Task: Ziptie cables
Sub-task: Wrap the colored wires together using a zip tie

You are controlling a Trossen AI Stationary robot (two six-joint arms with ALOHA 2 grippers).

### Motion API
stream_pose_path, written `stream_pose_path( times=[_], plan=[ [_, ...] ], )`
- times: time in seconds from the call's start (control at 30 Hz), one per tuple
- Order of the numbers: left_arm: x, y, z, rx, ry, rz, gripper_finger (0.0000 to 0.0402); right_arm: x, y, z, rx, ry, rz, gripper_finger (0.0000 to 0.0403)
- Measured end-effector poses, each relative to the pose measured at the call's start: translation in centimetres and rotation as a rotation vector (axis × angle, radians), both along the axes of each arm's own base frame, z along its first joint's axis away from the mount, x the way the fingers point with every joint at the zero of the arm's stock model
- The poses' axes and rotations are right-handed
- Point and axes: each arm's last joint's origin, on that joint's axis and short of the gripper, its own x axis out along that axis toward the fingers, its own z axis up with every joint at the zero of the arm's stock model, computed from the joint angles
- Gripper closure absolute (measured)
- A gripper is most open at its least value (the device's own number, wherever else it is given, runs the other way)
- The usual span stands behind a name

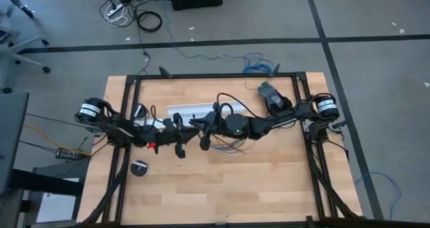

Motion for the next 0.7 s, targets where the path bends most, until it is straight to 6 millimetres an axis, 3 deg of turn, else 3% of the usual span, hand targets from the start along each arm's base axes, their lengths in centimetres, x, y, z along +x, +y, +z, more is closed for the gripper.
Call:
stream_pose_path(
  times=[0.17, 0.53, 0.7],
  plan=[
    [1.2, -0.2, 0.2, 0.034, -0.007, -0.018, 0.0371, 0.0, 0.2, 0.0, -0.001, 0.003, 0.005, 0.0402],
    [0.9, -0.2, -1.1, 0.054, 0.049, -0.052, 0.0370, 0.0, 0.2, -0.4, -0.007, 0.046, 0.005, 0.0402],
    [0.6, -0.2, -1.4, 0.076, 0.066, -0.057, 0.0339, 0.0, 0.2, -0.4, -0.009, 0.047, 0.005, 0.0402]
  ],
)
